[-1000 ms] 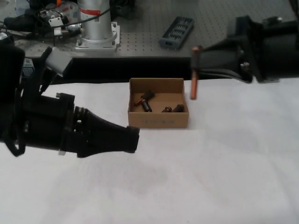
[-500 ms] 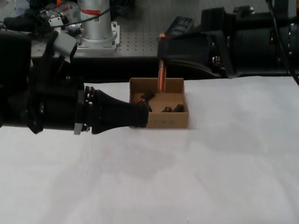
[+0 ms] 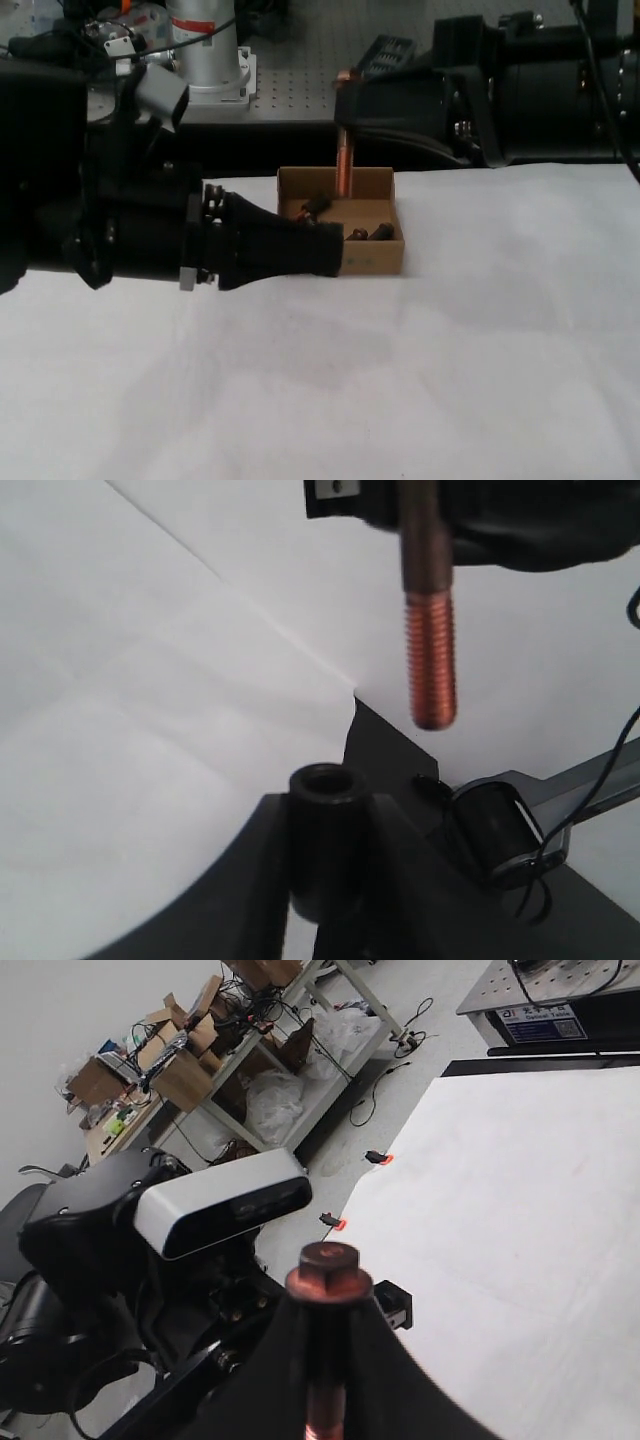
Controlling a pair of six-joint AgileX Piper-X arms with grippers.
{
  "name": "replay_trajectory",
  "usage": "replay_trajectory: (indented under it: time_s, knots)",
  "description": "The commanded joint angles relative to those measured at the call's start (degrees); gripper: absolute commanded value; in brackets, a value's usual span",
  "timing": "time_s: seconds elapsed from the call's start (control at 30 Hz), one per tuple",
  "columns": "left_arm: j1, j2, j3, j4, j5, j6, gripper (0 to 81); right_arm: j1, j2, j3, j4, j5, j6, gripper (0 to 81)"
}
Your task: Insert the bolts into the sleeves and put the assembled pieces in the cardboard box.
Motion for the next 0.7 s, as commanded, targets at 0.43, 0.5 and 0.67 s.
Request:
replay_trajectory:
  time_s: [0.43, 0.5, 0.67]
  knots:
    - [-0.24, -0.15, -0.14, -13.40, 0.59, -9.38, 0.6, 0.15, 0.24, -0.29, -0.96, -0.99, -0.47, 1.9]
    - [-0.24, -0.15, -0.14, -13.38, 0.59, -9.41, 0.6, 0.15, 0.24, -0.29, -0.96, -0.99, -0.47, 1.9]
    - [-0.24, -0.15, -0.14, -13.38, 0.77, -9.40, 0.6, 0.15, 0.24, -0.29, -0.96, -0.99, -1.33, 1.9]
